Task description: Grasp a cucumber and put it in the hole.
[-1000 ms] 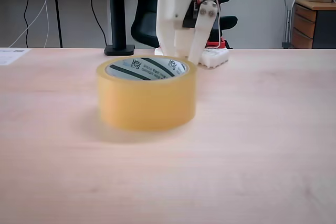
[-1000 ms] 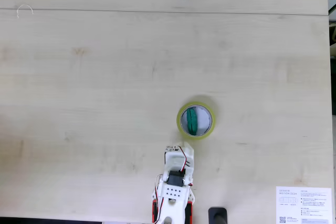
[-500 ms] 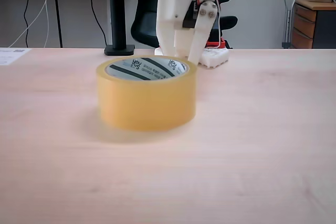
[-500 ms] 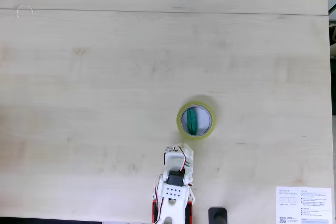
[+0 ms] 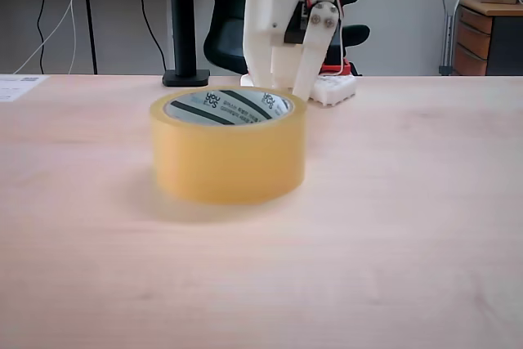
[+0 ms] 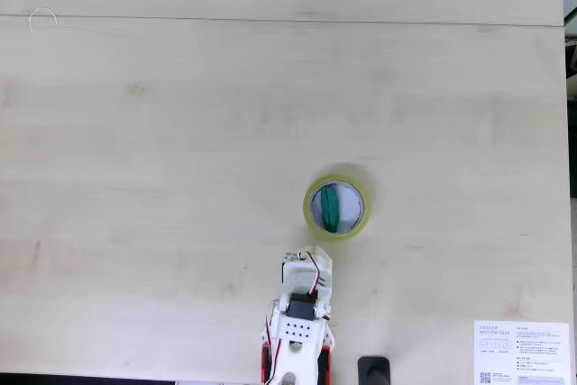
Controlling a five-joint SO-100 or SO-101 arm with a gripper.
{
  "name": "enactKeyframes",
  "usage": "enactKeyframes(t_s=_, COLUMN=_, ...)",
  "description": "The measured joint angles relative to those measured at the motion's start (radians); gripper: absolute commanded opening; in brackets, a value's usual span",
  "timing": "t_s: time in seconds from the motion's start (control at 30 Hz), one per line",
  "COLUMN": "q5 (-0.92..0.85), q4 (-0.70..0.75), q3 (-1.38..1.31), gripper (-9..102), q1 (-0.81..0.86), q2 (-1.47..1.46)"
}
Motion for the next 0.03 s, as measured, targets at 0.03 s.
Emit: enactKeyframes(t_s=0.03, q5=0.0, q4=0.0, q3=0.0, gripper=0, q1=0.0, q2=0.0)
